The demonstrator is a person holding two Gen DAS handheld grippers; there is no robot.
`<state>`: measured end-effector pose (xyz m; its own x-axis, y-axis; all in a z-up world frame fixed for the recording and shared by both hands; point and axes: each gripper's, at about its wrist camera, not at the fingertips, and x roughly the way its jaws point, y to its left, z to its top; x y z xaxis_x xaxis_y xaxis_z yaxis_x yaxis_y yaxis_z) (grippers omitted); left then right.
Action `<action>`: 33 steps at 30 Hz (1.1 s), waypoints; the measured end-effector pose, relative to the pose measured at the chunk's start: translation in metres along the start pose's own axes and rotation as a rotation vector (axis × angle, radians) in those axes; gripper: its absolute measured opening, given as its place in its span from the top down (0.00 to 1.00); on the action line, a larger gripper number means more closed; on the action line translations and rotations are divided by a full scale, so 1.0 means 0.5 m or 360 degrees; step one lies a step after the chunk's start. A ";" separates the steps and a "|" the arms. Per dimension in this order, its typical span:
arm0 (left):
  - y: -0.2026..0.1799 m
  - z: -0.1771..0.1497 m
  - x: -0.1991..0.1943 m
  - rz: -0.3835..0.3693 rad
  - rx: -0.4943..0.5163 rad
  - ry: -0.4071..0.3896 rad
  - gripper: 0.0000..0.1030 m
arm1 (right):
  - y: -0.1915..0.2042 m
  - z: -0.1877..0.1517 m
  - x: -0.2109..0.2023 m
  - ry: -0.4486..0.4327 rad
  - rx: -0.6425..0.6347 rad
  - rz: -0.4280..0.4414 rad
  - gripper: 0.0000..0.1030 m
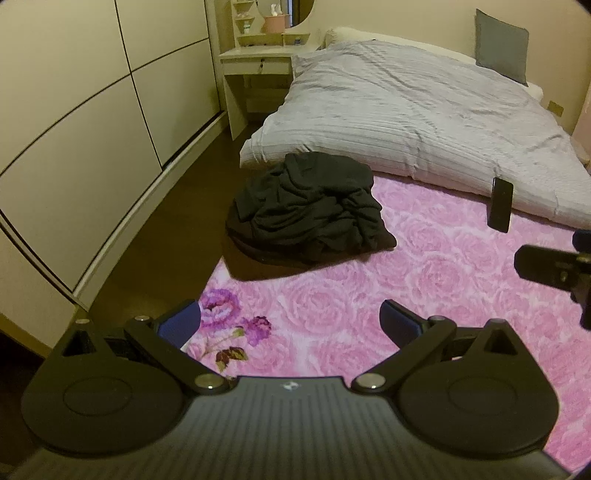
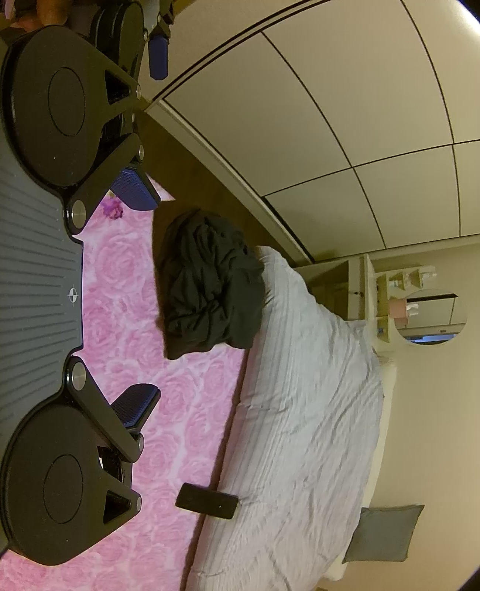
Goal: Fold clothes
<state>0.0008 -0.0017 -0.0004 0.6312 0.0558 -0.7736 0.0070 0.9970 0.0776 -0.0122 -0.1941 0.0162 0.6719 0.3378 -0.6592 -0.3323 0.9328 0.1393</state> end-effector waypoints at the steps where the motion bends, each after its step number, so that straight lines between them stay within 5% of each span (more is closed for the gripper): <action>1: -0.003 0.001 0.001 0.0000 0.0007 0.0003 0.01 | 0.000 0.000 -0.001 0.0000 -0.0004 -0.0001 0.01; 33: 0.004 -0.017 0.026 -0.0072 -0.0025 0.0045 0.01 | 0.018 -0.011 0.020 0.0127 -0.0064 -0.0002 0.01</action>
<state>0.0023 0.0016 -0.0158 0.6081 0.0117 -0.7938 0.0230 0.9992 0.0324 -0.0122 -0.1831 0.0068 0.6180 0.3239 -0.7164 -0.3589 0.9269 0.1095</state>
